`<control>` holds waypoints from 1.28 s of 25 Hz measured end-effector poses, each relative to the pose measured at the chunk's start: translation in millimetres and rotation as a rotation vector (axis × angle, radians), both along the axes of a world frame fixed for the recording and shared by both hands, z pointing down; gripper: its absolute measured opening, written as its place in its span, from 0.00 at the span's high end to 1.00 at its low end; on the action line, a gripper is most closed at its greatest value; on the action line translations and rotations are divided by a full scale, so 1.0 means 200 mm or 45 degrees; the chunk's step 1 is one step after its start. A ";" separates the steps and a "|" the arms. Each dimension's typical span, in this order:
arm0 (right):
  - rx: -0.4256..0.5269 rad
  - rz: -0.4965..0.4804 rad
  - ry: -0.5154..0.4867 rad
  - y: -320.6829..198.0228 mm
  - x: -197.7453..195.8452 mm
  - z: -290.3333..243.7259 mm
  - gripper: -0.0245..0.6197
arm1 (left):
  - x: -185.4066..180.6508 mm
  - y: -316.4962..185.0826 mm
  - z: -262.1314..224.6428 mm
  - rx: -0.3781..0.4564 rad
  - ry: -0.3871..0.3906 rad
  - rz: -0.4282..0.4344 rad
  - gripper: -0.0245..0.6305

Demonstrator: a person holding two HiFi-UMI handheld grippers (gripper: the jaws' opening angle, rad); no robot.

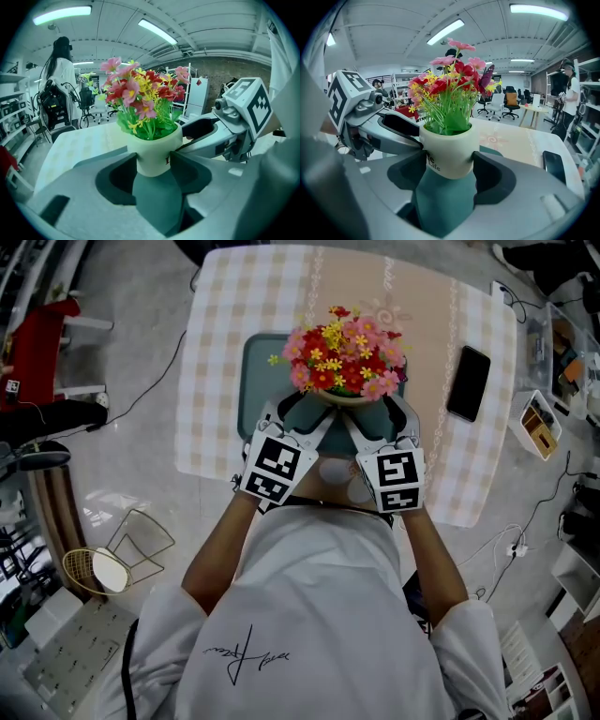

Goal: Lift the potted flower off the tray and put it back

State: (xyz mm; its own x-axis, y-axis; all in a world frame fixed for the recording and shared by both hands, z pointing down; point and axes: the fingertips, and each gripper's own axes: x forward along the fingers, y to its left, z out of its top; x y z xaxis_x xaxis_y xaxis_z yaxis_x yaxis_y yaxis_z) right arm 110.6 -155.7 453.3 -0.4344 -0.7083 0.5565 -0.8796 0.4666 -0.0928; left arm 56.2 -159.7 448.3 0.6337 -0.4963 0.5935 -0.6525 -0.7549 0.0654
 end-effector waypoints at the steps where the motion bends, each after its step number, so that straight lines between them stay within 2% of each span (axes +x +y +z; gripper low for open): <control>1: 0.002 0.000 -0.002 0.00 0.01 0.00 0.47 | 0.01 0.00 0.00 -0.001 0.001 -0.001 0.62; 32: 0.042 -0.092 0.003 -0.11 0.07 0.10 0.49 | 0.06 -0.11 0.09 0.004 -0.033 -0.055 0.63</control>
